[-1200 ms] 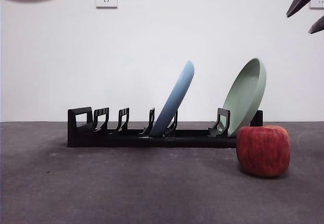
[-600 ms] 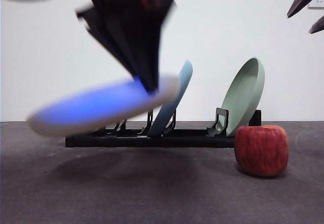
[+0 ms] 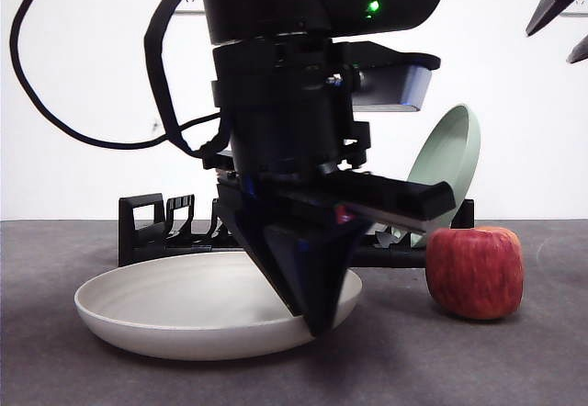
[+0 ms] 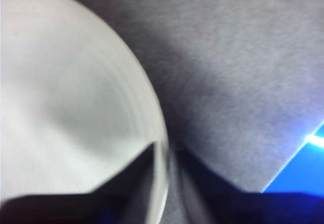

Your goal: Take the yellow plate from the plate rack,put the plate on the table,take the apple from the table,put the apple in the plate

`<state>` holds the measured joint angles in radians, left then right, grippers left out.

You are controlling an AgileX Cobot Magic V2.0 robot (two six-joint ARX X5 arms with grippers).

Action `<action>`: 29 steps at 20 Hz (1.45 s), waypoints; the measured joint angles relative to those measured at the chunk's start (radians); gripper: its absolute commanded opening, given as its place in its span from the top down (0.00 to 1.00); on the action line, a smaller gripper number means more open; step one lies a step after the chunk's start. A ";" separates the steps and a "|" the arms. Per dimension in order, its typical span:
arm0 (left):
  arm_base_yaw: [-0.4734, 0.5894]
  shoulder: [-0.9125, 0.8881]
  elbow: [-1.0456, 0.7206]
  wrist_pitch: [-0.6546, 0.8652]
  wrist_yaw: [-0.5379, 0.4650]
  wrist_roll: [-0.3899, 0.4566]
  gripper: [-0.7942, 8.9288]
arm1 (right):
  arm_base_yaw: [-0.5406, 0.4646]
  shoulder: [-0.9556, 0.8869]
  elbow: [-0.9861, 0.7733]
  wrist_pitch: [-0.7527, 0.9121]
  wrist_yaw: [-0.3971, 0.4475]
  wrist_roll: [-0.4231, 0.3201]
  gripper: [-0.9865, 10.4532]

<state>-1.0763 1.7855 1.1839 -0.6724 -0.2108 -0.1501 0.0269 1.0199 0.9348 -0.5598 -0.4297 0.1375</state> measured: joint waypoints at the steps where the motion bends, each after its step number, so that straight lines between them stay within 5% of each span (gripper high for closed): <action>1: 0.000 -0.003 0.000 0.001 0.002 0.000 0.49 | 0.002 0.000 0.000 0.000 0.001 0.000 0.68; 5: 0.000 -0.096 0.000 0.019 -0.022 0.000 0.49 | 0.054 0.000 0.000 0.000 0.025 -0.022 0.60; 9: 0.007 -0.327 0.000 0.040 -0.135 0.000 0.50 | 0.171 0.000 0.000 0.000 0.166 -0.045 0.49; 16: 0.103 -0.815 0.000 0.077 -0.370 0.011 0.50 | 0.407 0.112 0.004 -0.043 0.349 -0.071 0.49; 22: 0.127 -1.077 0.000 0.068 -0.491 0.035 0.50 | 0.418 0.362 0.004 -0.047 0.380 -0.073 0.49; 29: 0.127 -1.119 0.001 -0.038 -0.514 0.037 0.50 | 0.419 0.566 0.004 0.001 0.378 -0.073 0.51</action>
<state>-0.9493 0.6662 1.1851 -0.7101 -0.7250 -0.1135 0.4458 1.5856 0.9390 -0.5587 -0.0521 0.0643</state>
